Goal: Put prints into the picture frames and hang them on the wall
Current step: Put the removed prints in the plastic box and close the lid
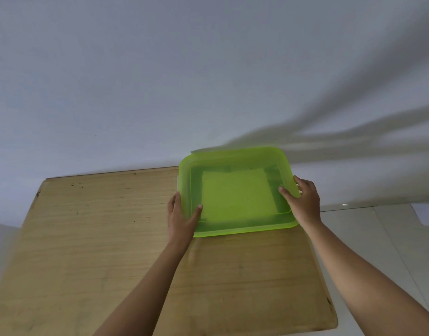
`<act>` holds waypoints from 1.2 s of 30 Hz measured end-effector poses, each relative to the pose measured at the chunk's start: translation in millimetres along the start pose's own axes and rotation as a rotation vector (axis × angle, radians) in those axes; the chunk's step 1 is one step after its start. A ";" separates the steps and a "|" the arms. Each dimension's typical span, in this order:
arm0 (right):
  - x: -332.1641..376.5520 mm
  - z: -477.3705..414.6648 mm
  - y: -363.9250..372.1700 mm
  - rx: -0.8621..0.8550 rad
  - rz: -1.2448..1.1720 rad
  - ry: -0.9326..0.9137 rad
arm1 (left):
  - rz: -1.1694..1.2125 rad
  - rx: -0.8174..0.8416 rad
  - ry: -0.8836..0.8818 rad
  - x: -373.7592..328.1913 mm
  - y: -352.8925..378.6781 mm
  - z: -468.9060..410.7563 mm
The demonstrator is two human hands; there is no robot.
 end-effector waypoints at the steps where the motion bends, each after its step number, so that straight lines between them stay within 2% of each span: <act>1: 0.1 0.4 -0.7 -0.002 -0.012 0.001 | 0.007 0.001 -0.003 0.2 -0.6 0.1; 6: -3.2 6.5 -2.0 0.035 -0.079 -0.007 | 0.032 0.007 0.019 0.3 -2.0 -0.4; 9: -5.7 13.0 -0.7 0.069 -0.085 -0.024 | 0.089 0.005 -0.026 1.8 -0.1 -4.1; 18: -12.1 26.7 -0.8 0.009 -0.187 0.045 | 0.182 -0.031 -0.076 7.9 -3.1 -6.7; 36: -4.3 20.7 -0.8 0.019 -0.135 0.061 | 0.120 0.068 -0.063 6.2 1.9 -20.8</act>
Point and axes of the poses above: each hand's wrist, its own z-axis away from the middle knuckle, its own y-axis out of the palm, x = y × z, the point moved 5 cm from there along -z, towards the middle knuckle, and after that the axes turned 10 degrees about z, right-handed, at the moved point
